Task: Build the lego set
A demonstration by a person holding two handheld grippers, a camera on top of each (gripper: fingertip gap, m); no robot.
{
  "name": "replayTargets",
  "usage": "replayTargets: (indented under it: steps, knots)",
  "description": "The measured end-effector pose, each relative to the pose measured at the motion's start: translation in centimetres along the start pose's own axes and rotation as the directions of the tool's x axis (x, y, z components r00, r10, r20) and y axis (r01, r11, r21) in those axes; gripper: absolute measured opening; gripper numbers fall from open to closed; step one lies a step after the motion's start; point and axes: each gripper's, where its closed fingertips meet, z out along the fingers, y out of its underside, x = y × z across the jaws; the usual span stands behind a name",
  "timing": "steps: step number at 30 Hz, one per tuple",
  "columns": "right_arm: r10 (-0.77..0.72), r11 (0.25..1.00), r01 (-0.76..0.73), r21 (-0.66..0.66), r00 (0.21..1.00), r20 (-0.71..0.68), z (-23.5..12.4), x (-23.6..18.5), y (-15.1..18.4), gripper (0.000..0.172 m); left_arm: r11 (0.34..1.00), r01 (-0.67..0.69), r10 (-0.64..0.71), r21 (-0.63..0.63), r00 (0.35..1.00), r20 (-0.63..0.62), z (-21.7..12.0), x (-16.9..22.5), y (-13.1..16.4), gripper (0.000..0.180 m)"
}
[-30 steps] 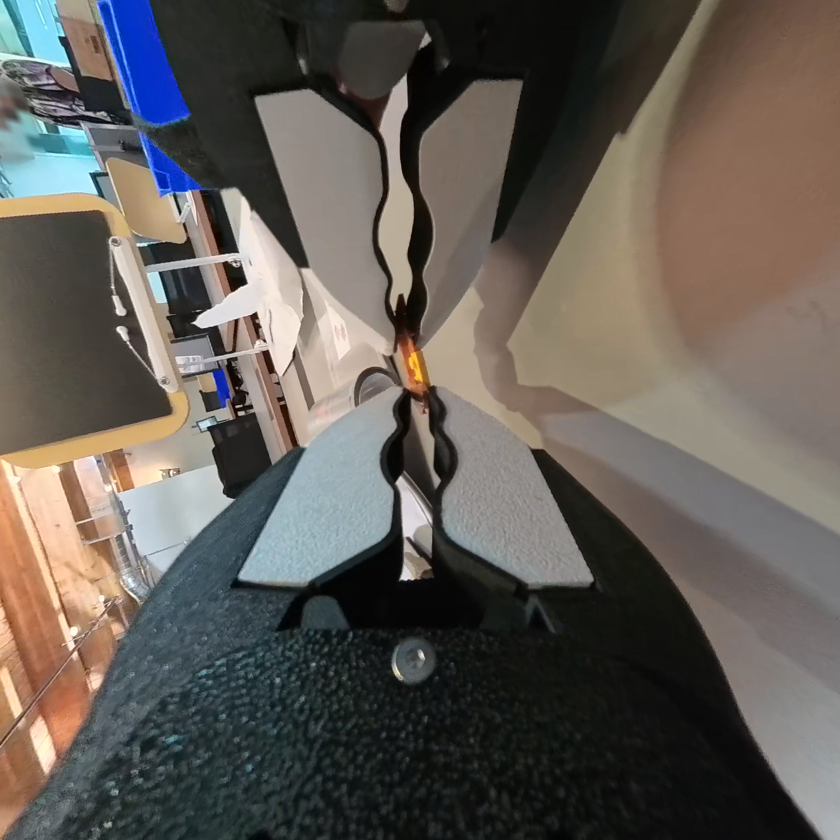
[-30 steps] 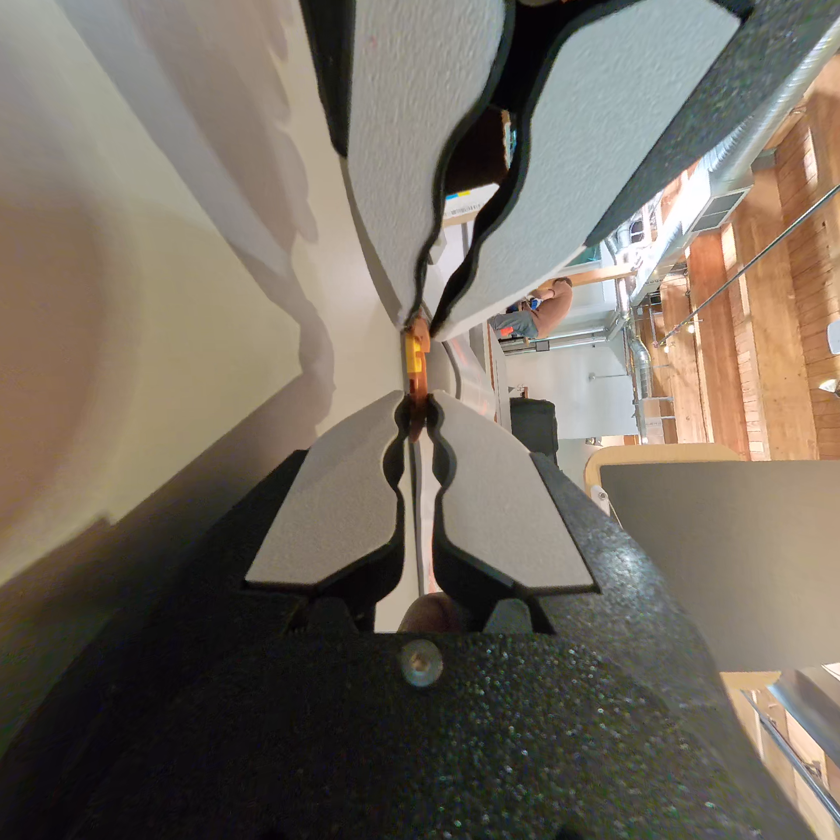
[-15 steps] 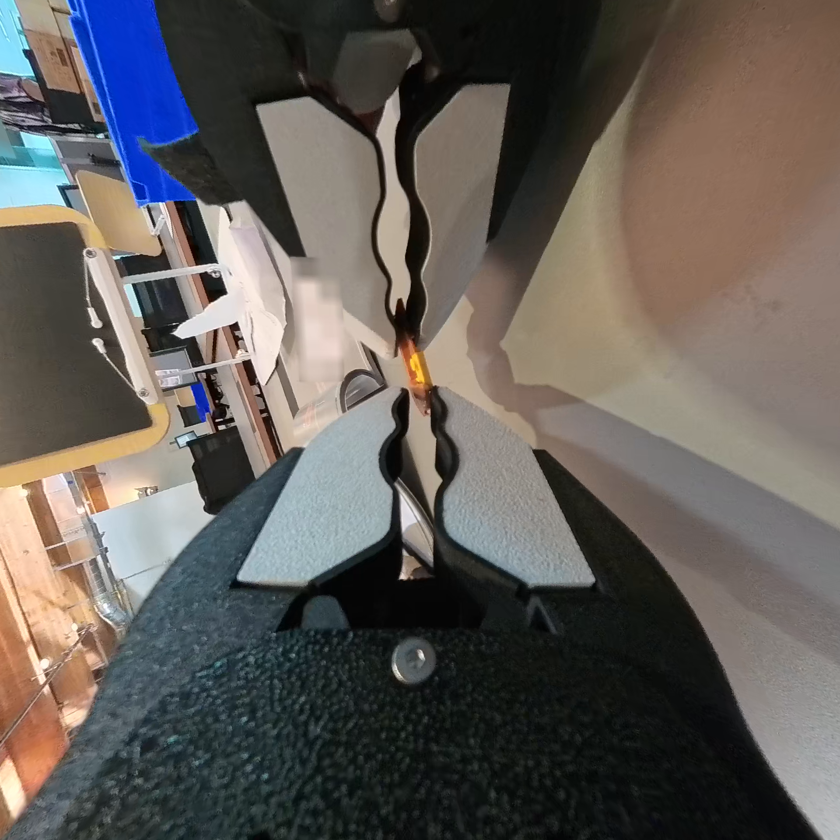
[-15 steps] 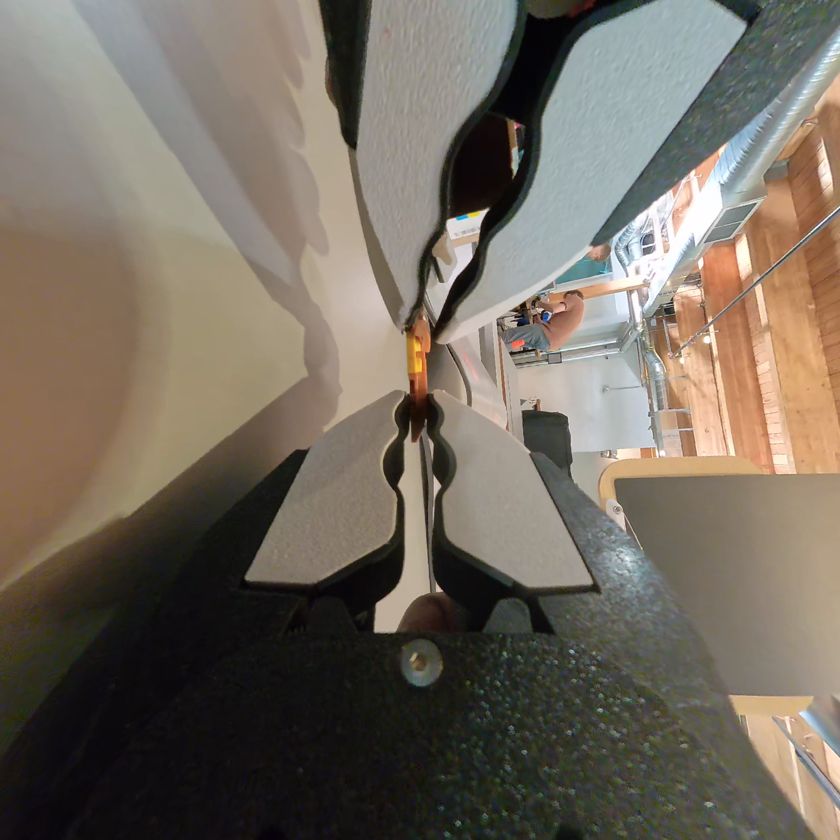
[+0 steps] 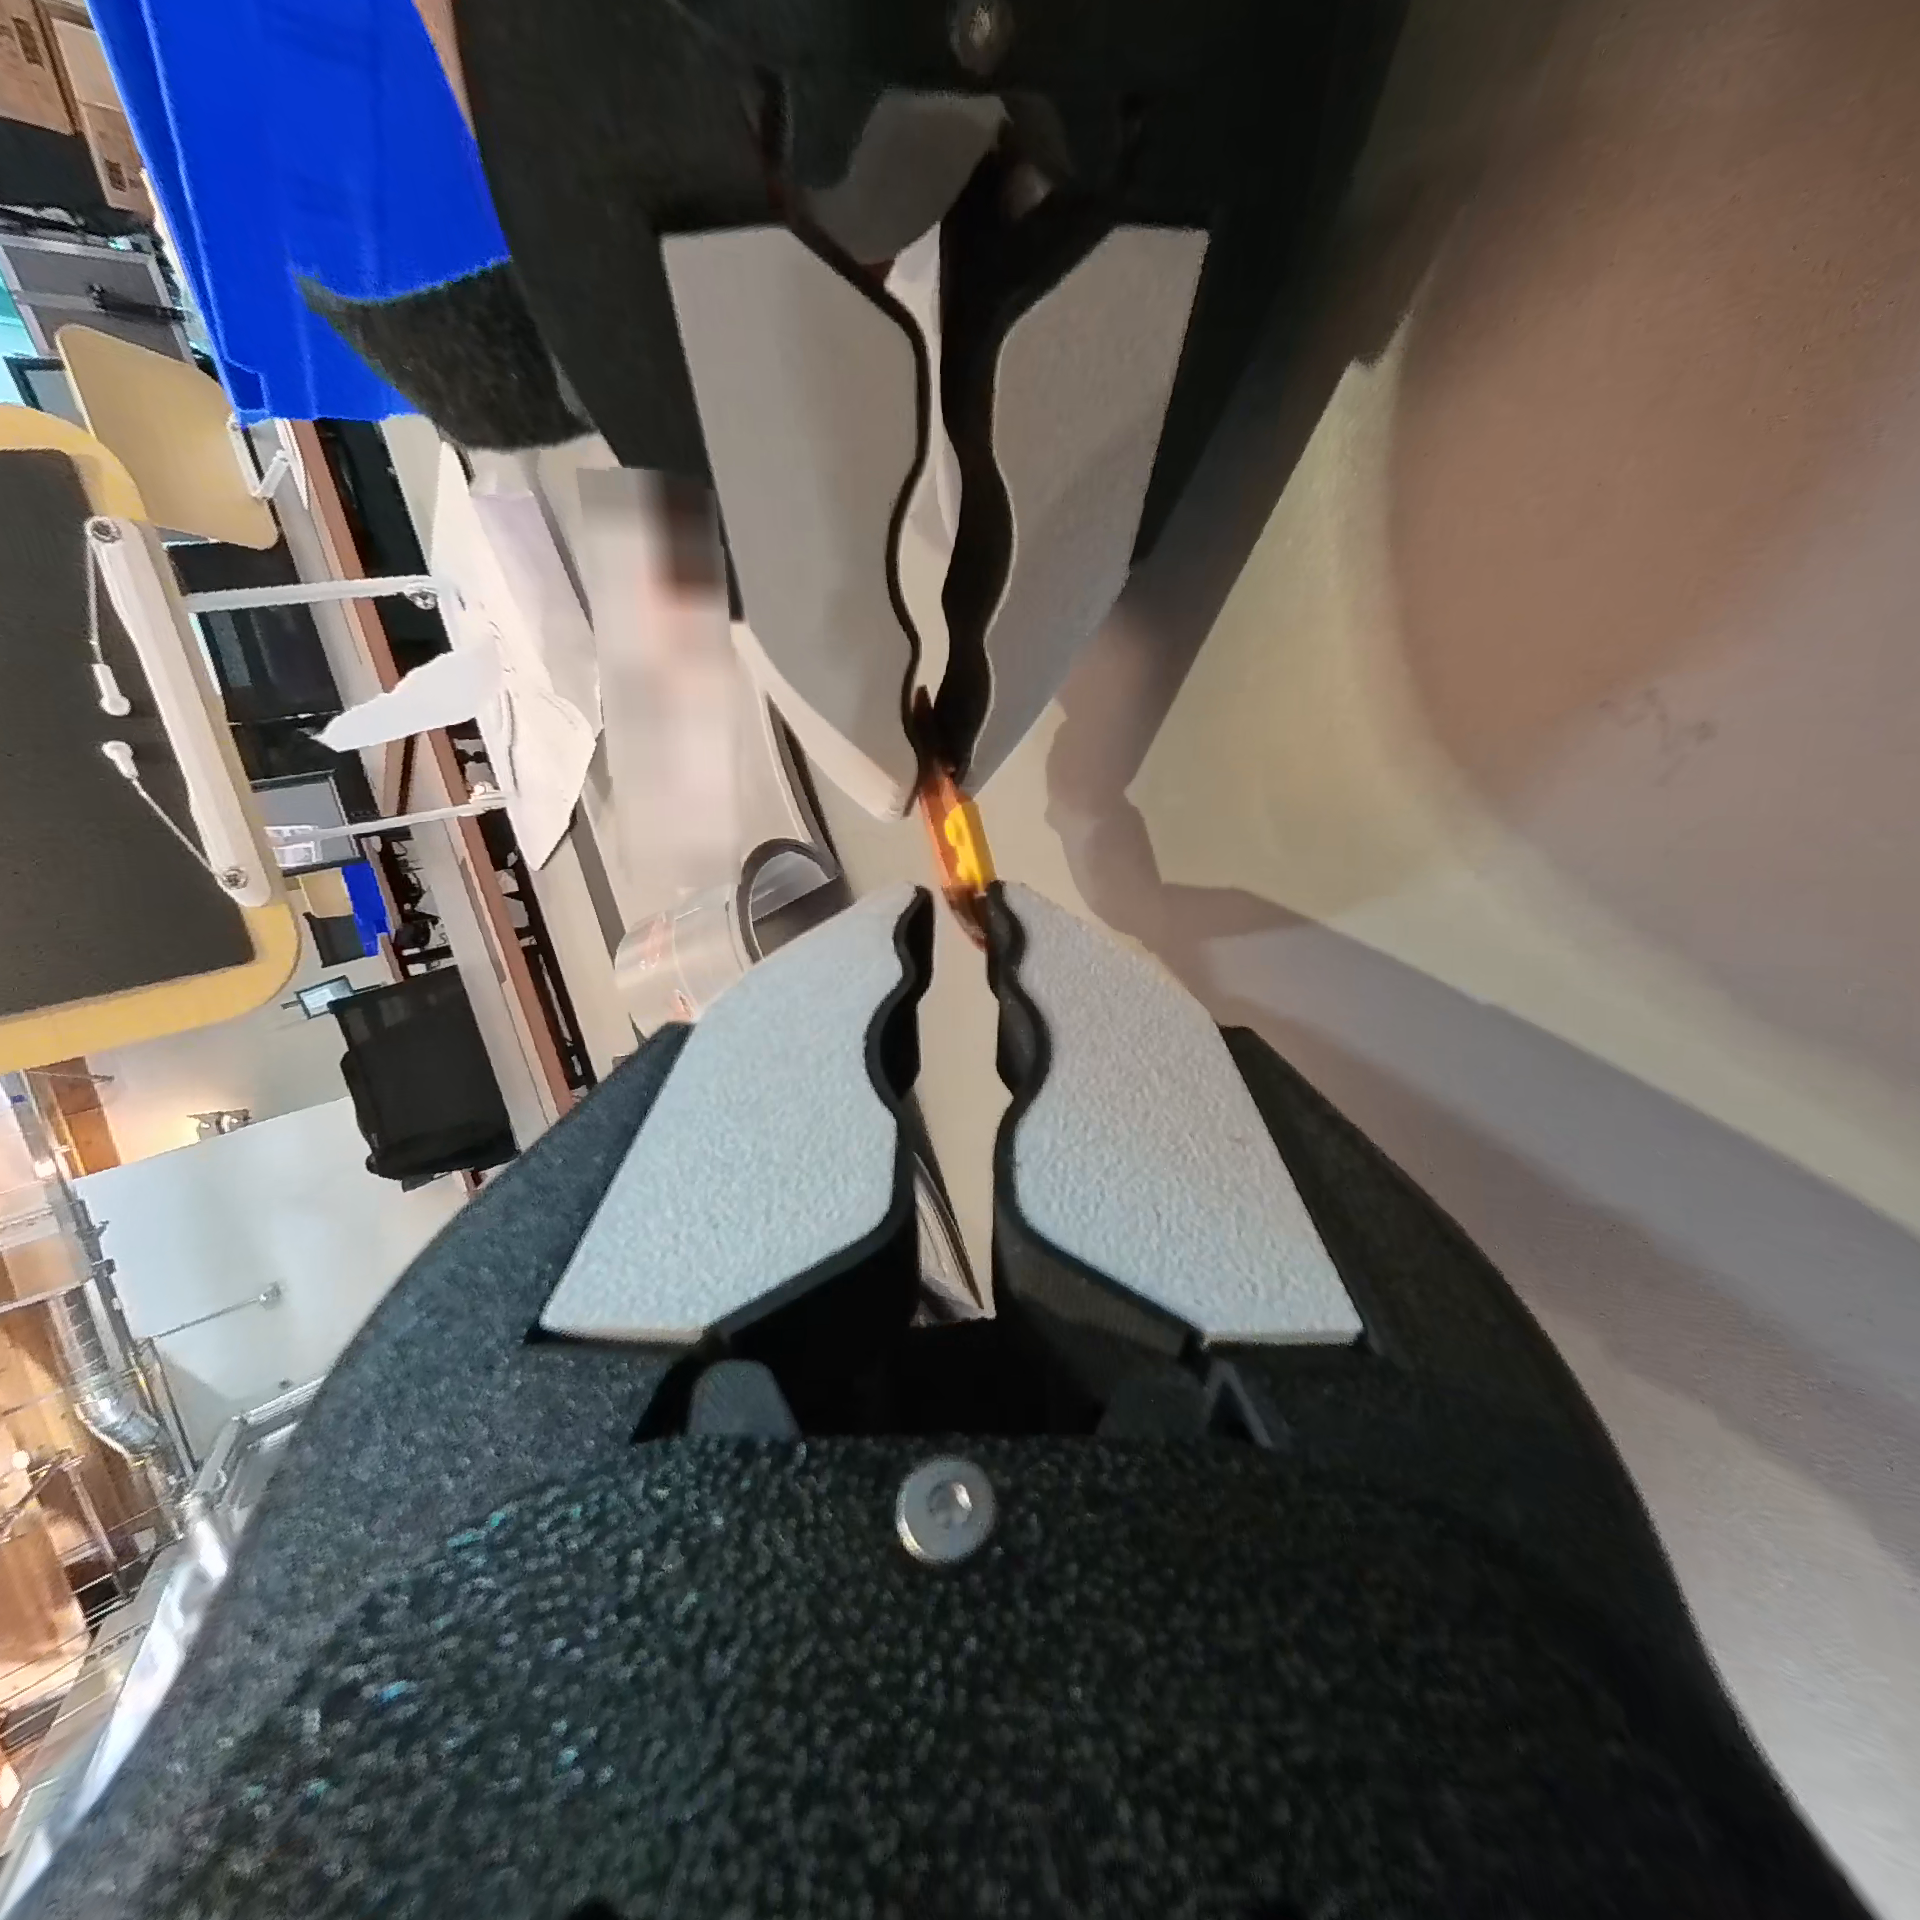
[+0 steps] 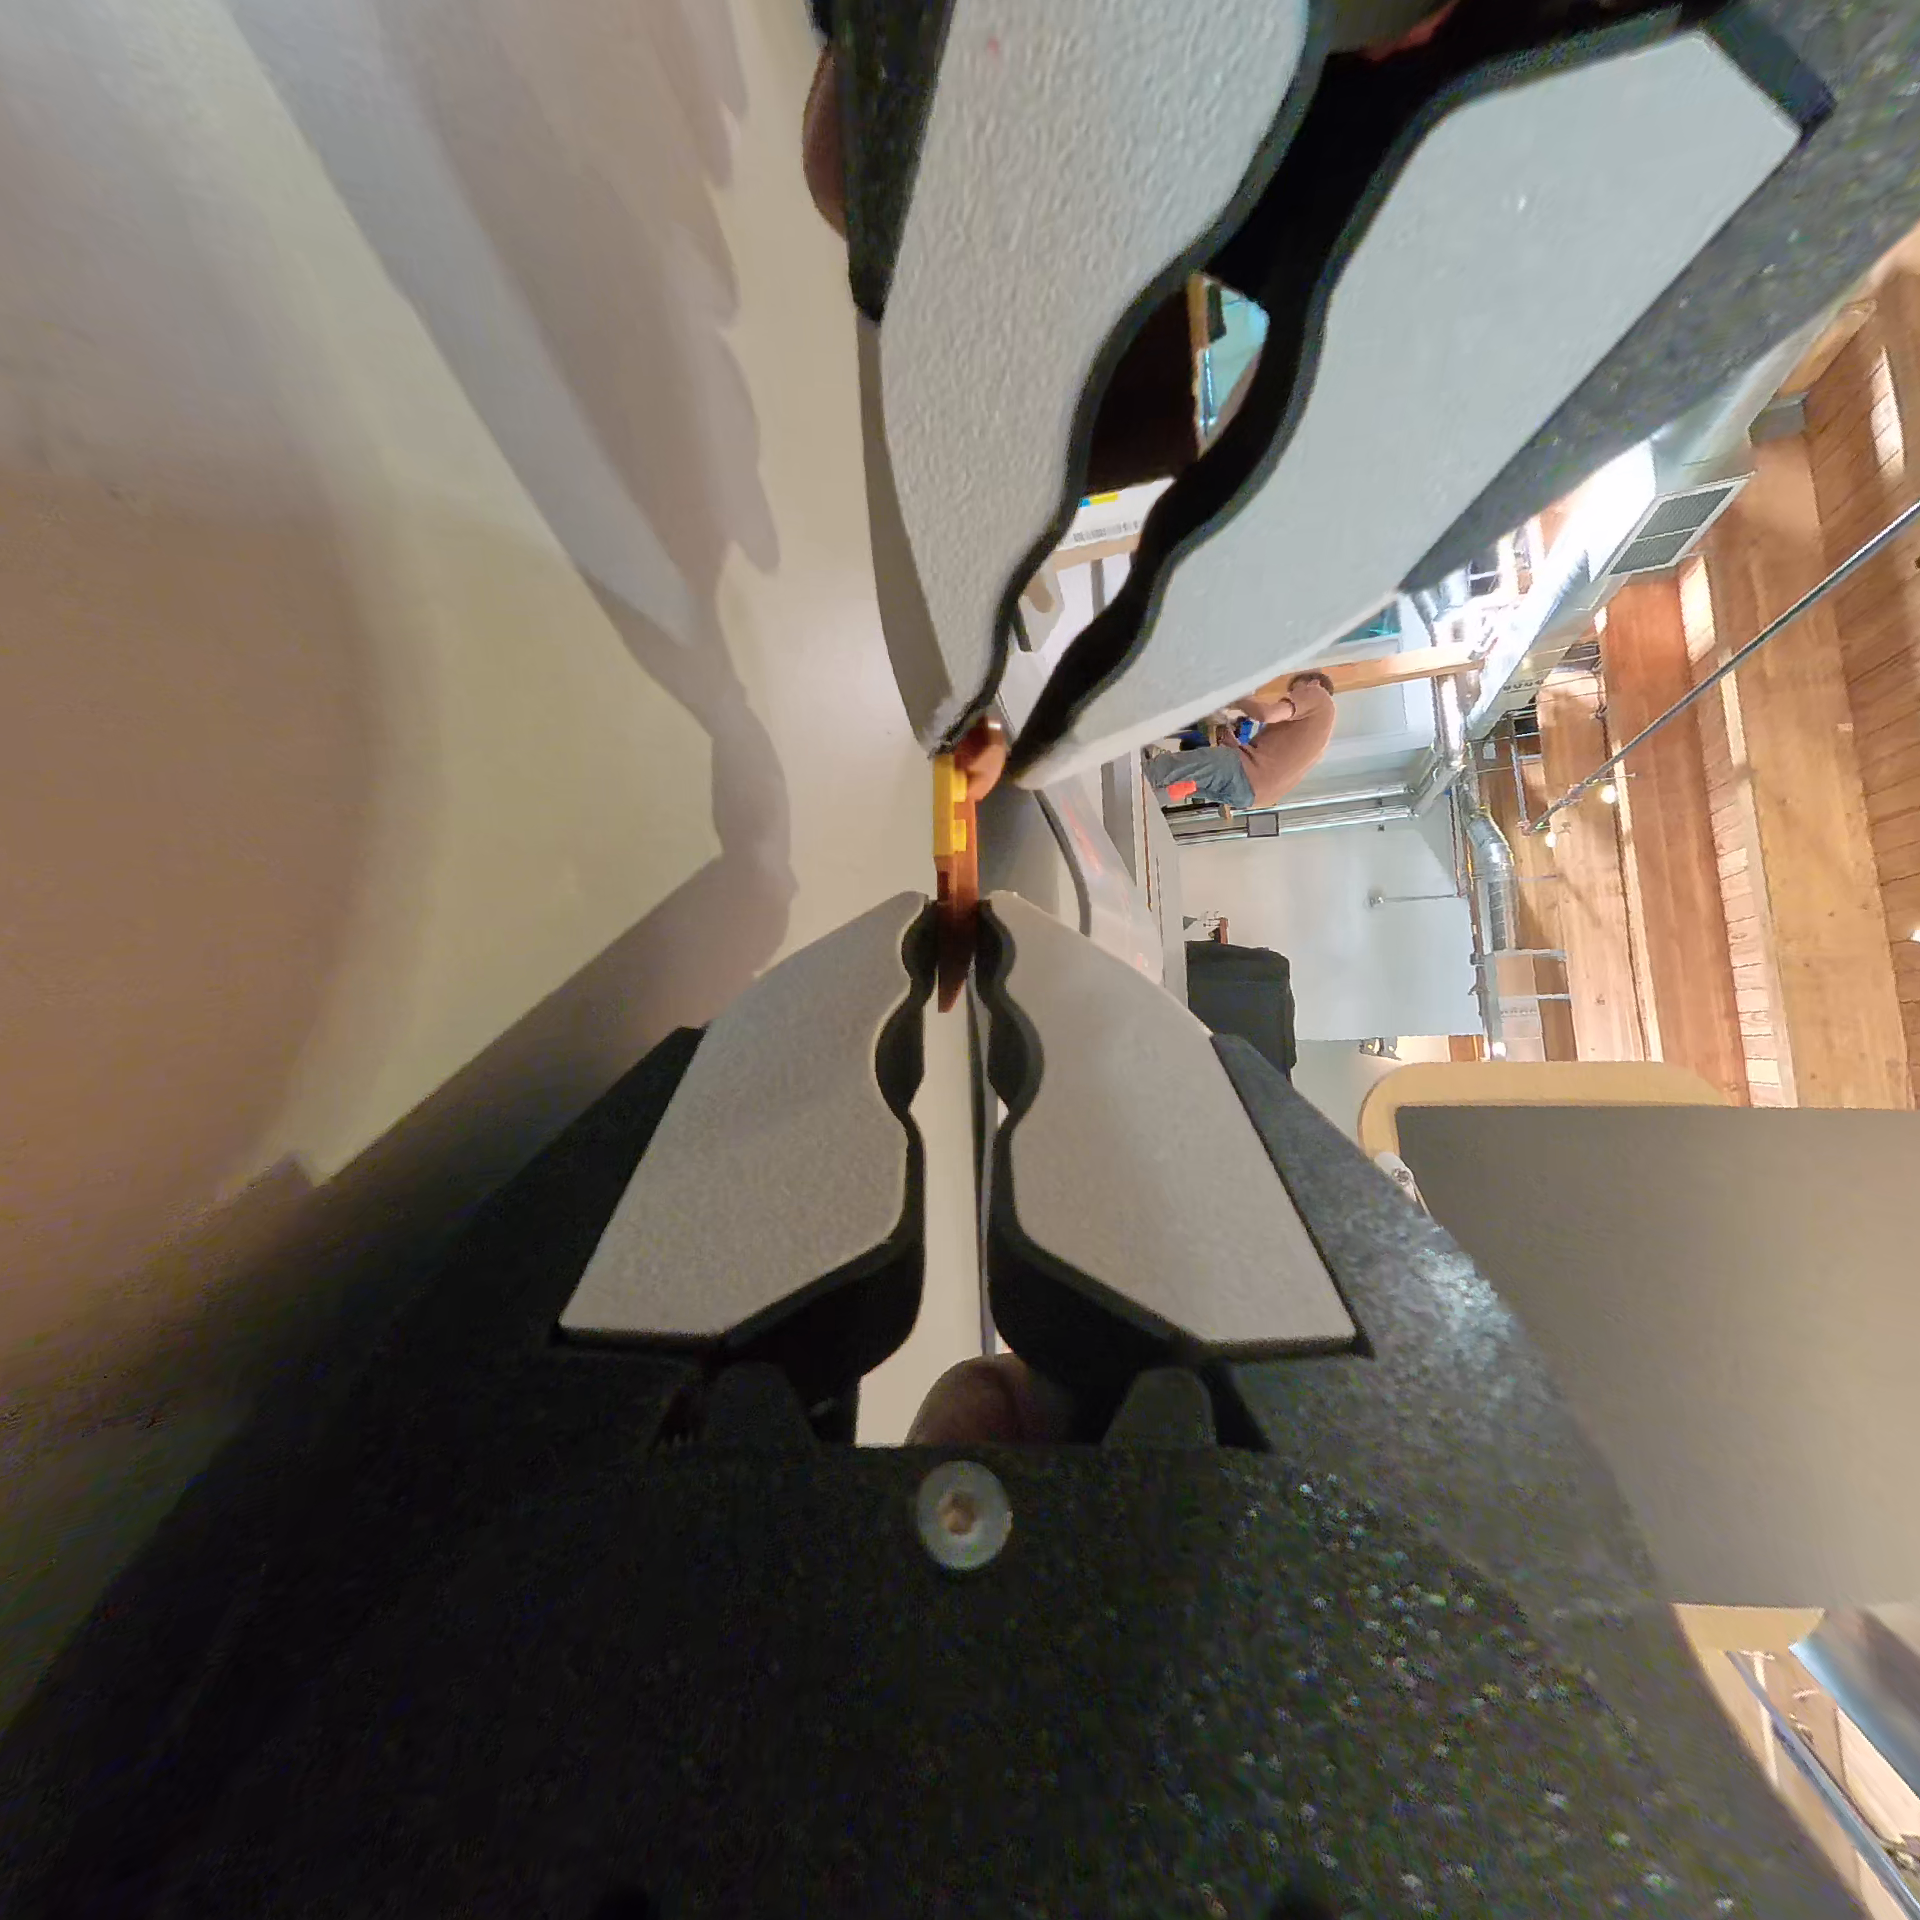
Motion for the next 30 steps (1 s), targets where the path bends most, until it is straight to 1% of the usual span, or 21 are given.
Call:
replayTargets:
  steps: [1, 8, 14, 22, 27, 30]
  knots:
    - [-0.002, 1.0, 0.002, 0.001, 1.0, 0.001, 0.0, -0.1, -0.1, 0.006, 1.0, -0.007, 0.007, -0.007, 1.0, -0.003, 0.0, 0.1, 0.0, 0.01]
    - [0.004, 1.0, -0.004, 0.006, 1.0, 0.003, 0.0, -0.1, -0.2, 0.006, 0.998, -0.058, 0.058, -0.036, 0.998, -0.001, -0.1, 0.2, 0.0, 0.01]
    - [0.002, 1.0, -0.002, 0.003, 1.0, -0.005, 0.1, 0.0, -0.3, 0.006, 0.983, -0.154, 0.157, -0.097, 0.987, 0.03, -0.2, 0.1, 0.1, 0.01]
    - [0.028, 1.0, -0.029, -0.011, 0.999, -0.021, 0.1, 0.5, 0.0, 0.006, 0.964, -0.226, 0.24, -0.137, 0.966, 0.094, -0.2, -0.6, 0.1, 0.009]
    - [0.043, 0.999, -0.044, -0.012, 0.999, -0.03, 0.1, 0.8, 0.2, 0.006, 0.96, -0.249, 0.264, -0.129, 0.957, 0.12, -0.1, -0.7, 0.2, 0.006]
    - [0.047, 0.999, -0.047, -0.009, 0.998, -0.034, 0.0, 0.9, 0.2, 0.006, 0.965, -0.241, 0.253, -0.101, 0.959, 0.13, -0.1, -0.8, 0.1, 0.006]
